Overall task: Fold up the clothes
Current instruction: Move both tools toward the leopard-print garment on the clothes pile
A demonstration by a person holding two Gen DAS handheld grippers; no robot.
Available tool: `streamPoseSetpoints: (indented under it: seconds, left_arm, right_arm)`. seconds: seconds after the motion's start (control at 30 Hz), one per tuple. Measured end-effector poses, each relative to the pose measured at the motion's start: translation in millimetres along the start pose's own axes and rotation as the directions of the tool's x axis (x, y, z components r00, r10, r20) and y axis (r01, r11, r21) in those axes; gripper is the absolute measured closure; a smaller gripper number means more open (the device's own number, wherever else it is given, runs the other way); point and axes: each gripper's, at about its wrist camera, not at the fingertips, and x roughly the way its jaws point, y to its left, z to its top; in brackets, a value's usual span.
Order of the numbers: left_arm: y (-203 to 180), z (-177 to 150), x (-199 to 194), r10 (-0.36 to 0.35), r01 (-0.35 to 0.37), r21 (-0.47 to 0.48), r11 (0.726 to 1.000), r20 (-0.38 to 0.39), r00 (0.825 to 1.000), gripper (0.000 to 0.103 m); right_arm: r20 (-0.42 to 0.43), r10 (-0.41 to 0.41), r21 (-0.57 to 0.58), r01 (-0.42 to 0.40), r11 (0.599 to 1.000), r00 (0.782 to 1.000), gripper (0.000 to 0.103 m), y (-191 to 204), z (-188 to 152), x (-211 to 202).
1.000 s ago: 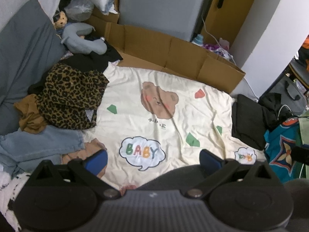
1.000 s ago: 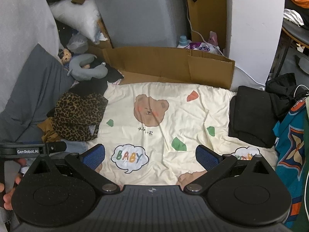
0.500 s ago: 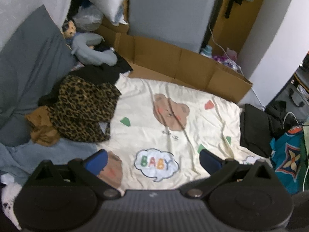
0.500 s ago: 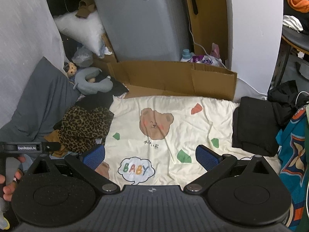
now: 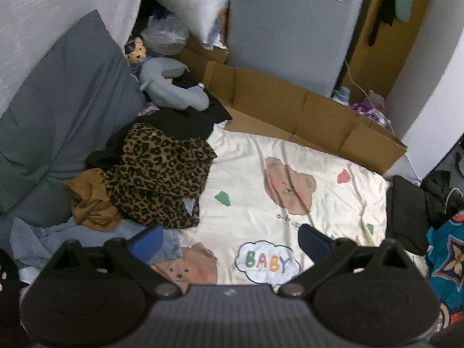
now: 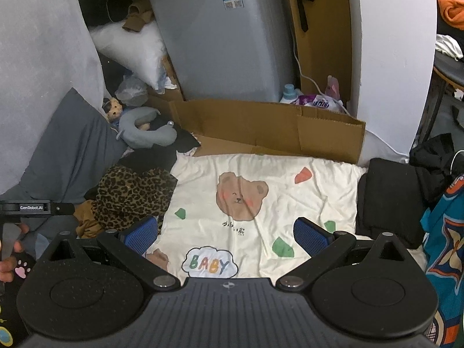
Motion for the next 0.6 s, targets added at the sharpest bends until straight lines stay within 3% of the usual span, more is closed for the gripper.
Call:
streamPoseSetpoints:
  seconds: [0.6]
  left_arm:
    - [50.0, 10.7, 34.9, 0.048, -0.049, -0.049, 0.998, -0.014, 0.999, 0.007]
  right_arm:
    - [-0.013, 0.023, 0.017, -0.022, 1.0, 1.0, 0.001, 7.9, 22.0, 46.2]
